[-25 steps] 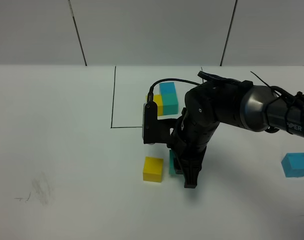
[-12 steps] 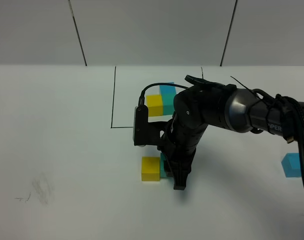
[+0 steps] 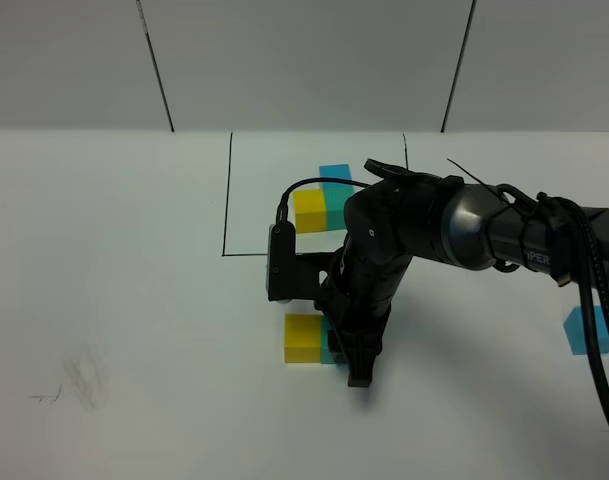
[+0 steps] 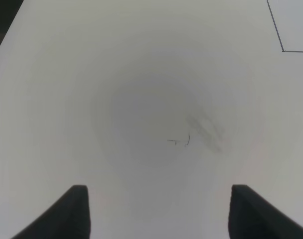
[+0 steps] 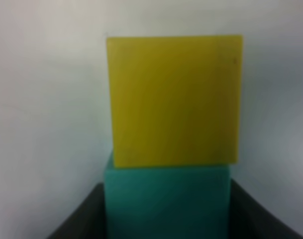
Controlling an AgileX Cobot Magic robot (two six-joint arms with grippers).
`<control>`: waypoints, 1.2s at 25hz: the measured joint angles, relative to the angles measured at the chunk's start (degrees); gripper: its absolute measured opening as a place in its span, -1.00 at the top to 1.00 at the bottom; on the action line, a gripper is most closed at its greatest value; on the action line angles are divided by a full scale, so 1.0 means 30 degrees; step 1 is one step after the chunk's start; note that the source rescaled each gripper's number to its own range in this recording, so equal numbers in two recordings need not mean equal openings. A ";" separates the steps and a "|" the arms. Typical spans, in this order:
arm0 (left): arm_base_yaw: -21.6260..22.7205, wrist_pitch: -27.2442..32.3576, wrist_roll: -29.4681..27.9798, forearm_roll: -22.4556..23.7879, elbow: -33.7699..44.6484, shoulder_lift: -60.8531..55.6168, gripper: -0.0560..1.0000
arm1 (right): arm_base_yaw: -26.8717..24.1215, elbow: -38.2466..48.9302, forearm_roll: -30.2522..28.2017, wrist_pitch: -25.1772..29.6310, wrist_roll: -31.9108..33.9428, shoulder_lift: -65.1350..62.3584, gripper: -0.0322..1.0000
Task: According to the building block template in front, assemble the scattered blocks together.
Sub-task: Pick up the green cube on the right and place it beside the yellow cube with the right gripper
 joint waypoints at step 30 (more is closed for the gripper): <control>0.0000 0.0000 0.0000 0.0000 0.0000 0.0000 0.21 | 0.0000 -0.0538 -0.1302 0.0800 0.2991 -0.0620 -0.82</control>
